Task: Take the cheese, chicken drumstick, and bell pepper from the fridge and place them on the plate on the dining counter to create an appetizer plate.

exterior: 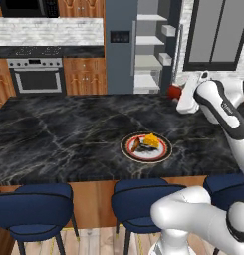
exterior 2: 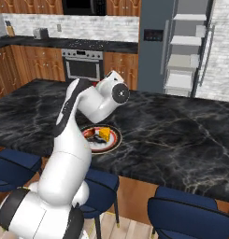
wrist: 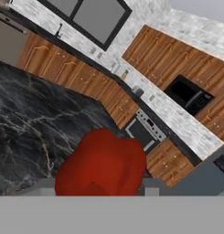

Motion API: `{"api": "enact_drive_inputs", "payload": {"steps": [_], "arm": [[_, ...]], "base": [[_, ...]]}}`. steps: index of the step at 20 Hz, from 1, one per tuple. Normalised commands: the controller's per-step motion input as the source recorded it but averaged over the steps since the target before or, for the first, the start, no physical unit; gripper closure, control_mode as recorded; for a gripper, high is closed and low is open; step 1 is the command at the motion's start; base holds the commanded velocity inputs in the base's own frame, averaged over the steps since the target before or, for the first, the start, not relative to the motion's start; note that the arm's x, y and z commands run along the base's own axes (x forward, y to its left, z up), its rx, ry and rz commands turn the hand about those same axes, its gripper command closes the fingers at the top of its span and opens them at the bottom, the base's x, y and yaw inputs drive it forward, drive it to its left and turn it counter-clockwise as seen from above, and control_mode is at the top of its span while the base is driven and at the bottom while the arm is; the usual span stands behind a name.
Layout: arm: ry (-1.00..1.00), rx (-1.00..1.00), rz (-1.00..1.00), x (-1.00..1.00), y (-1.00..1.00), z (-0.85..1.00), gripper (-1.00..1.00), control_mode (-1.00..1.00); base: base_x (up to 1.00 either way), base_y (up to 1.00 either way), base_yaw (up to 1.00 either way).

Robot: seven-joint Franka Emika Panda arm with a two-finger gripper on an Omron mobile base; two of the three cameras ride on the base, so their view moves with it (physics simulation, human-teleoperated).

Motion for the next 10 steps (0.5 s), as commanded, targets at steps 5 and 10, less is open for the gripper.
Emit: {"api": "enact_drive_inputs", "payload": {"steps": [5,10], "arm": [[0.13,-0.13,0.00,0.38,0.12,-0.31,1.00,-1.00],[0.12,-0.13,0.00,0.09,0.00,-0.36,1.00,-1.00]], "base": [[0.00,0.00,0.00],[0.00,0.00,0.00]]}}
